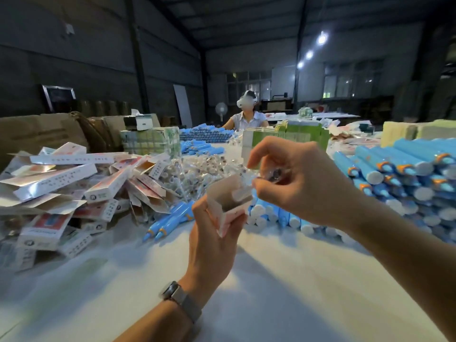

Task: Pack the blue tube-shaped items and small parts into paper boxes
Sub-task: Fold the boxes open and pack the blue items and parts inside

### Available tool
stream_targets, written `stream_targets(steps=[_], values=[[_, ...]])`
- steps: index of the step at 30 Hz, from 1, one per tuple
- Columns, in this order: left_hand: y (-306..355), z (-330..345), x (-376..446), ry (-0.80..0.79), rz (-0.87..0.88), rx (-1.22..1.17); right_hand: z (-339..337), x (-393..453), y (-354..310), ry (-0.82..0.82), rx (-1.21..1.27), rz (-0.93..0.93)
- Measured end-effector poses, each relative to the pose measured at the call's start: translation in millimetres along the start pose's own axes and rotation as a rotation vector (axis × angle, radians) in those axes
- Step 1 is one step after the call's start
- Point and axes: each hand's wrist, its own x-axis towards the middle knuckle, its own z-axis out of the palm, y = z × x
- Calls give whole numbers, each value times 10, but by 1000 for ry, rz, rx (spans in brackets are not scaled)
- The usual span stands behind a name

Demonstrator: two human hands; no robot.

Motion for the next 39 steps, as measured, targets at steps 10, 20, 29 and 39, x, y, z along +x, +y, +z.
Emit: stream_targets(steps=[10, 20, 29, 39], values=[[-8, -38, 19, -21, -28, 27, 362, -83, 159, 305, -151, -123], [75, -47, 15, -79, 6, 82, 323, -85, 210, 292, -236, -323], [118, -73, 41, -46, -73, 23, 372, -78, 187, 310, -84, -208], [236, -62, 59, -118, -101, -167, 402, -133, 273, 54, -233, -80]])
